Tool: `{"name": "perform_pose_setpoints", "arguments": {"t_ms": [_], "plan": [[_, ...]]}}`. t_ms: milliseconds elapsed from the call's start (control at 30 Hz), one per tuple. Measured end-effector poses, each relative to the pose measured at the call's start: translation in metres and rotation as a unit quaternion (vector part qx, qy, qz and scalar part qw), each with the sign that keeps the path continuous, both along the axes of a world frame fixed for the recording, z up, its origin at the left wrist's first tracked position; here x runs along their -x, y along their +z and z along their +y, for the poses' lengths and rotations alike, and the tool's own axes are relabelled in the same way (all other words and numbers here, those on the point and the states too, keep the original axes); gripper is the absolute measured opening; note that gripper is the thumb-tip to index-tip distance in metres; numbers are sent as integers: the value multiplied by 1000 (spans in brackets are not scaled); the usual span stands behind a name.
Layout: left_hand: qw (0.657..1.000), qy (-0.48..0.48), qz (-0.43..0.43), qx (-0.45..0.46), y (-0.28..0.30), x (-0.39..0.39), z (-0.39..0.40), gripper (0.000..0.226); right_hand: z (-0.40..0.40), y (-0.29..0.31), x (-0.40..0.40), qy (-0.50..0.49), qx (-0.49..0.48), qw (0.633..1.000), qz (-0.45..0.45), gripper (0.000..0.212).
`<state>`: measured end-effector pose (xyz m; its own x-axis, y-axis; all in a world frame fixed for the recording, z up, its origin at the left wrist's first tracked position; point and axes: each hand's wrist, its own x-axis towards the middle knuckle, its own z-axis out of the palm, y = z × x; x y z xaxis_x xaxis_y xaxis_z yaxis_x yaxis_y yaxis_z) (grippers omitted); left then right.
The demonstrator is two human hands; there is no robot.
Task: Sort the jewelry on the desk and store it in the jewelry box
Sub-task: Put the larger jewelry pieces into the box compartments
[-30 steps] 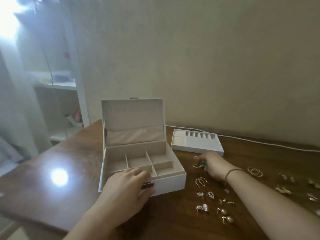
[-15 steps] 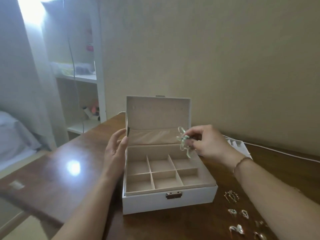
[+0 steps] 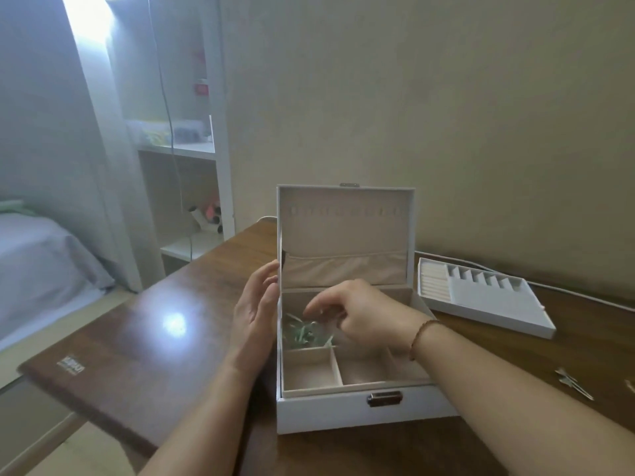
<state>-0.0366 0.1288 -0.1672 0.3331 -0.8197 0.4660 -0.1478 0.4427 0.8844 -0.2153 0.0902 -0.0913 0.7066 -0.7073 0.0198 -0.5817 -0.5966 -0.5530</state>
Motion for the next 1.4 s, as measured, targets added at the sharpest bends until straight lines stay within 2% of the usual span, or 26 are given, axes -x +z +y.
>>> {"name": "perform_pose_setpoints", "arguments": {"t_ms": [100,200,267,333,367,400,467,533,600,667,733,800,900,1067,1133,1233,1333,1400], "plan": [[1000,-13,-21,-12,1,2,1,63,7,9,34,0,-26,999,-47,69],[999,-36,-36,-14,-4,1,0,64,18,23,90,-88,52,988,-117,55],[999,-45,-23,1,-8,-2,-4,62,19,38,149,-183,85,963,-181,43],[998,-57,-15,12,-7,-3,-8,67,8,46,224,-301,86,918,-245,50],[998,-64,-14,15,-7,-2,-10,73,2,43,262,-354,84,900,-241,56],[997,-70,-18,16,-7,-1,-11,79,-2,38,294,-395,81,891,-206,59],[996,-80,-29,9,-5,3,-11,85,-4,22,335,-439,48,894,-78,49],[996,-79,-44,5,-2,7,-6,87,-2,4,349,-443,-9,895,51,39],[996,-59,-67,1,5,11,4,80,2,-10,349,-424,-54,890,162,44],[993,-44,-107,-5,11,16,18,77,6,-19,349,-412,-76,885,204,49],[984,-67,-162,10,14,22,33,87,10,-27,351,-411,-56,883,217,48],[974,-107,-201,21,13,26,44,85,14,-33,351,-416,-25,885,209,42],[968,-132,-214,-12,16,25,50,85,16,-41,355,-414,27,888,198,28],[948,-149,-276,-56,13,22,71,100,13,-39,368,-394,11,897,200,25],[932,-120,-338,-50,10,22,80,104,9,-36,368,-395,13,897,199,29],[919,-34,-390,-38,5,21,80,111,-1,-36,371,-415,0,888,199,48],[916,8,-397,-54,-2,20,80,109,-10,-39,378,-418,-36,879,227,38],[918,18,-393,-59,-8,17,80,104,-14,-41,383,-431,-36,877,209,27]]}}
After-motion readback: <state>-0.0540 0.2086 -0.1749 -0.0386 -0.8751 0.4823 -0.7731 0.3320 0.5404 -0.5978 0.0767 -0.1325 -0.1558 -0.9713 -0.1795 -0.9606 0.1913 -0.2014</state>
